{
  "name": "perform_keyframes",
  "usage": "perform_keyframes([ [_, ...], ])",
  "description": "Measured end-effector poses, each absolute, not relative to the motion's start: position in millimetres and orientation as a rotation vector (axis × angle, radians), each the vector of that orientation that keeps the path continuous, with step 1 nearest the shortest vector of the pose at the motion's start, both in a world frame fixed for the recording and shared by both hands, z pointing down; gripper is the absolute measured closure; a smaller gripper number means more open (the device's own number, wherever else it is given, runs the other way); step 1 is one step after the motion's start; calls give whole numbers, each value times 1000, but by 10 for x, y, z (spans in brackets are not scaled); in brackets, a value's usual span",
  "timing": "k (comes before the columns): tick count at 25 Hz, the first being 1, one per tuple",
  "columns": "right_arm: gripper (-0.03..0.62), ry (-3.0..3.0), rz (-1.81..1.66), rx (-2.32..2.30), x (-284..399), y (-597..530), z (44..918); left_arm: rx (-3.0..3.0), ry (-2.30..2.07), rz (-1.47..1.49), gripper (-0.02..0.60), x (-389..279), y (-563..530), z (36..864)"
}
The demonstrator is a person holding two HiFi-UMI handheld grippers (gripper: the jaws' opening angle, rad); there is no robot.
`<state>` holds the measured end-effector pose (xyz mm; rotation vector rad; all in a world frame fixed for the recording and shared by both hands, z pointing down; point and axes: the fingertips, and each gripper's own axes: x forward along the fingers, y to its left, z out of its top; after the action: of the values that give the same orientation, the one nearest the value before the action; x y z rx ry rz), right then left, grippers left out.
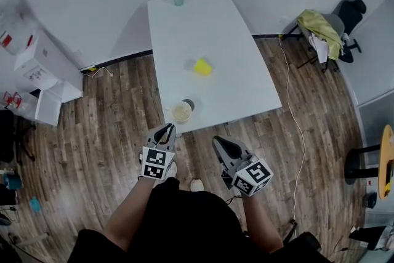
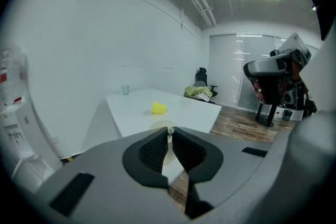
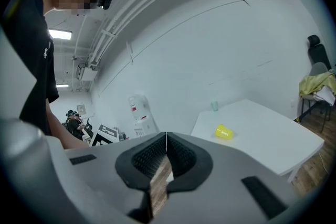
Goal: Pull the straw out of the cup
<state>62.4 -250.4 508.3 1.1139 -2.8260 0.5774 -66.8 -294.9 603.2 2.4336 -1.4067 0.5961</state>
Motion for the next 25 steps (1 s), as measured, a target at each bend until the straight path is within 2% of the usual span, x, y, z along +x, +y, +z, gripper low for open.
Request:
perform_keyframes([
  [25,572,-2916,493,1014,412,-2454,4867,2490,-1519,457,543,-946,-2652,5279],
])
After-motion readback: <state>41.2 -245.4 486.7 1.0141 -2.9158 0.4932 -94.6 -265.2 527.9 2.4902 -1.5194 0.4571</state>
